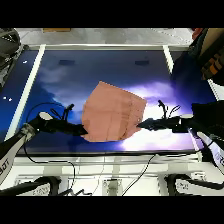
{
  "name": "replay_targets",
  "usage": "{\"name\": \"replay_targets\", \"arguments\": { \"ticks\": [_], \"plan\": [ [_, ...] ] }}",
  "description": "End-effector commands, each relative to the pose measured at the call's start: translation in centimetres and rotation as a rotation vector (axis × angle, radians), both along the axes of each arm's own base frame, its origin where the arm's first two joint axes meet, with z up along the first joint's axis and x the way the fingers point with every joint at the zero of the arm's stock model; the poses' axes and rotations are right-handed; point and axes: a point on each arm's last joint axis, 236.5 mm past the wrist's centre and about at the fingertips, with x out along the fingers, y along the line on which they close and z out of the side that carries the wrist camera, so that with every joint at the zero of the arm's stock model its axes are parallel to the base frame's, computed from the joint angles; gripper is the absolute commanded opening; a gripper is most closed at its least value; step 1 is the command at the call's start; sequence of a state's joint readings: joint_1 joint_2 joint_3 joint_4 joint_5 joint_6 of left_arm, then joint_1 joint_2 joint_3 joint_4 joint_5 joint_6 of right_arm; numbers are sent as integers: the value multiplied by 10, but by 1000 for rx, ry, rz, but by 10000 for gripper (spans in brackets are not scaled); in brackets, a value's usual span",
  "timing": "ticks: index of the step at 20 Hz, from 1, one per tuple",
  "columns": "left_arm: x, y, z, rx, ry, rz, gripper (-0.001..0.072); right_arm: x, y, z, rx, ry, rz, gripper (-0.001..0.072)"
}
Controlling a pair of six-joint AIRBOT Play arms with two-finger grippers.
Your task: Fold the clothes and pants, and hang the long-sleeved shirts on hangers.
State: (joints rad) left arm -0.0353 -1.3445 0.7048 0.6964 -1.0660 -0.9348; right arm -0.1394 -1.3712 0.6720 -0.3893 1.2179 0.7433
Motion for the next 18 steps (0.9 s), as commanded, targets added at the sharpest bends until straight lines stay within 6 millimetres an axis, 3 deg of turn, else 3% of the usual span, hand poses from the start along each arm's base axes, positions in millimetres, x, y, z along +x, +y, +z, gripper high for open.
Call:
{"name": "replay_targets", "arguments": {
  "ticks": [1,5,8,10,14,17,18],
  "plan": [
    [33,0,47,-6,-162,5,4,13,-12,39,-100,-114,39,13],
    [63,8,131,-7,-420,35,5,29,-27,95,-223,-288,31,12],
    [57,2,175,-47,-527,51,4,34,-32,137,-257,-369,-4,12],
    [56,-6,218,-131,-619,101,5,32,-29,175,-261,-461,6,12],
    [53,8,342,-179,-975,233,4,17,-22,277,-271,-737,-10,12],
    [14,29,453,-207,-1300,344,4,-20,-6,366,-184,-924,-53,12],
    [-5,35,480,-221,-1383,371,3,-37,1,392,-138,-963,-67,12]
  ]
}}
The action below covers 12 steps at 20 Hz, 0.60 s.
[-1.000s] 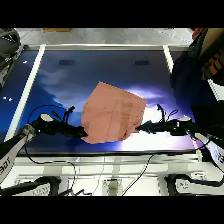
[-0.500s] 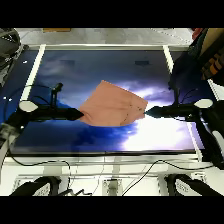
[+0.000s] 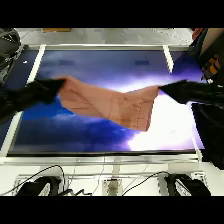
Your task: Fold the clothes and pants, and hang the long-sleeved shirts on hangers.
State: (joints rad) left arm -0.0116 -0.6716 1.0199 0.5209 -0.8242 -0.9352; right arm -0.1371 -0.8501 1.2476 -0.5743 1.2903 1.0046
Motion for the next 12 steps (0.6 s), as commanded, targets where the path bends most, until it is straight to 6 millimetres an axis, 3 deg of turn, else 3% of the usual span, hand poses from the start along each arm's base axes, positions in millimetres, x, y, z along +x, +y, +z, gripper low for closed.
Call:
{"name": "replay_targets", "arguments": {
  "ticks": [1,3,5,6,9,12],
  "plan": [
    [-63,23,111,-86,-328,111,4,-60,22,99,125,-185,31,12],
    [-98,22,129,-140,-369,100,3,-87,28,127,177,-219,33,12],
    [-114,24,133,-192,-343,102,3,-96,28,129,181,-213,18,11],
    [-110,26,123,-175,-301,116,3,-90,24,122,173,-183,-9,12],
    [-59,37,45,-109,31,199,3,-54,10,76,167,-28,-82,12],
    [7,19,-49,-96,338,156,4,7,14,-2,232,176,-137,12]
  ]
}}
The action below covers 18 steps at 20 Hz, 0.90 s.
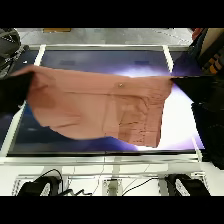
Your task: Fold the clothes and pants, and hang the long-sleeved shirts on hangers.
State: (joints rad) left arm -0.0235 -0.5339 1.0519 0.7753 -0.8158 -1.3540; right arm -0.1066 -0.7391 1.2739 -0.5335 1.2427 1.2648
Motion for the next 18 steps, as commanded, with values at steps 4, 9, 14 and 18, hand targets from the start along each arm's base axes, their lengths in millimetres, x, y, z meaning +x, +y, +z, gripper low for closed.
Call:
{"name": "replay_targets", "arguments": {
  "ticks": [4,9,14,18],
  "plan": [
    [122,-56,-221,78,535,-78,6,119,19,-191,24,385,-156,12],
    [142,-60,-306,-36,788,-69,5,177,-15,-269,35,511,-347,12],
    [68,-83,-310,1,1005,-322,5,153,-52,-297,-110,600,-307,11],
    [16,-107,-322,54,1122,-469,5,109,-78,-338,-381,708,-209,11]
  ]
}}
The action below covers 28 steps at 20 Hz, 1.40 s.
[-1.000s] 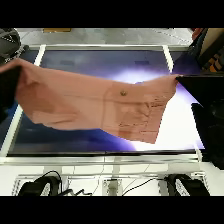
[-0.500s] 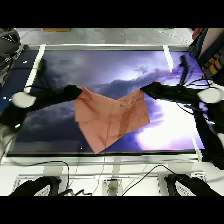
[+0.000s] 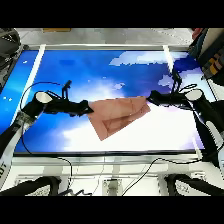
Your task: Fold the clothes and pants, and hang the long-sleeved shirts on hangers.
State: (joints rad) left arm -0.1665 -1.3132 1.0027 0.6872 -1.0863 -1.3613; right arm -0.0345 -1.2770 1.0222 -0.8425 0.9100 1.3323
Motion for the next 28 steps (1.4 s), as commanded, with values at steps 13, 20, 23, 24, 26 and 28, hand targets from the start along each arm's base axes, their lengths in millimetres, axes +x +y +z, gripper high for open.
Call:
{"name": "replay_targets", "arguments": {
  "ticks": [13,20,23,24,26,28],
  "plan": [
    [-68,-44,-54,65,100,-130,572,30,-74,-17,-309,-110,-50,492],
    [-61,-33,-57,81,95,-109,573,14,-78,-59,-138,292,191,533],
    [-55,-27,-57,80,96,-88,572,15,-59,-83,-78,353,290,606],
    [-54,-25,-57,79,96,-81,572,23,-56,-91,-87,337,282,606],
    [-50,-23,-57,80,92,-68,572,36,-55,-102,-104,308,257,606],
    [-43,-21,-57,83,74,-46,572,43,-58,-112,-106,311,237,606]
  ]
}}
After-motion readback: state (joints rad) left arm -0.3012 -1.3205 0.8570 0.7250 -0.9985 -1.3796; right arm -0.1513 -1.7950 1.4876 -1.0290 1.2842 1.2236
